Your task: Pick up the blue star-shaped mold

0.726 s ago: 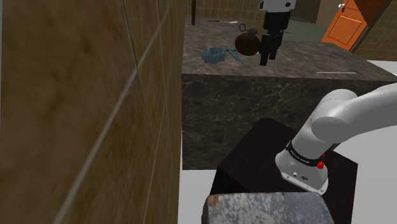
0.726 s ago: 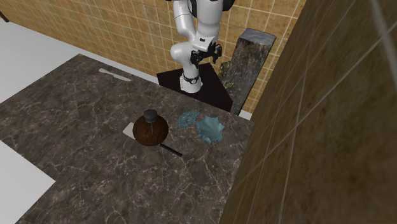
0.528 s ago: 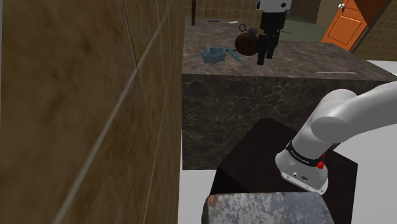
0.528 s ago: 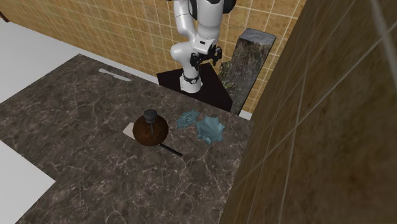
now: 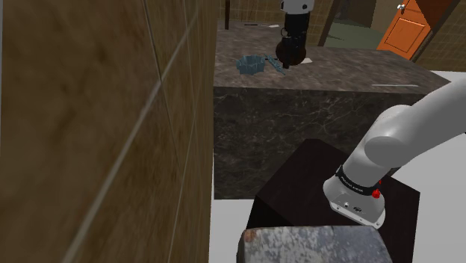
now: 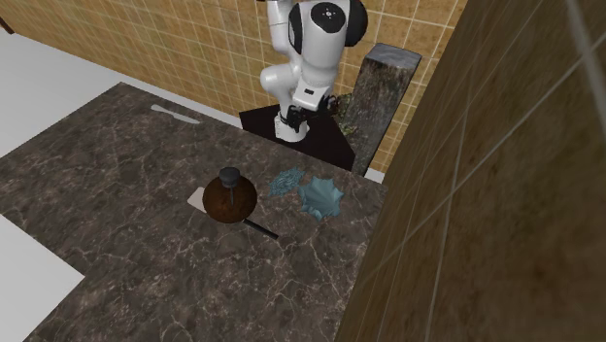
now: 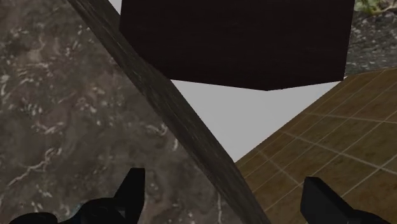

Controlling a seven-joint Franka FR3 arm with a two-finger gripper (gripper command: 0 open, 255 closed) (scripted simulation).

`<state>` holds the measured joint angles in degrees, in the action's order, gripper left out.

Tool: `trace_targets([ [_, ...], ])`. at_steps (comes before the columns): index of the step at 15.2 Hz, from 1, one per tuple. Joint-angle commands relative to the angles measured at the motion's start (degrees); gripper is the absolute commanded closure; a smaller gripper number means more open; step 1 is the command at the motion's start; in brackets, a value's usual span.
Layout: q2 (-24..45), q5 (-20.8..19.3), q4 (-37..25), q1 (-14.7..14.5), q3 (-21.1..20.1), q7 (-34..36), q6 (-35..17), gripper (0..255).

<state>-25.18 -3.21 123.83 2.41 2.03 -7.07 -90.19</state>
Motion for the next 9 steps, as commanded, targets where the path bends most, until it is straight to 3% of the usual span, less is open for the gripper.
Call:
trace_targets([
  [1,4.55,-1.01,-3.16,0.29,0.40,-0.78,-1.75,0],
  [9,20.99,-4.12,-18.02,1.32,1.59,-3.36,-4.90,0],
])
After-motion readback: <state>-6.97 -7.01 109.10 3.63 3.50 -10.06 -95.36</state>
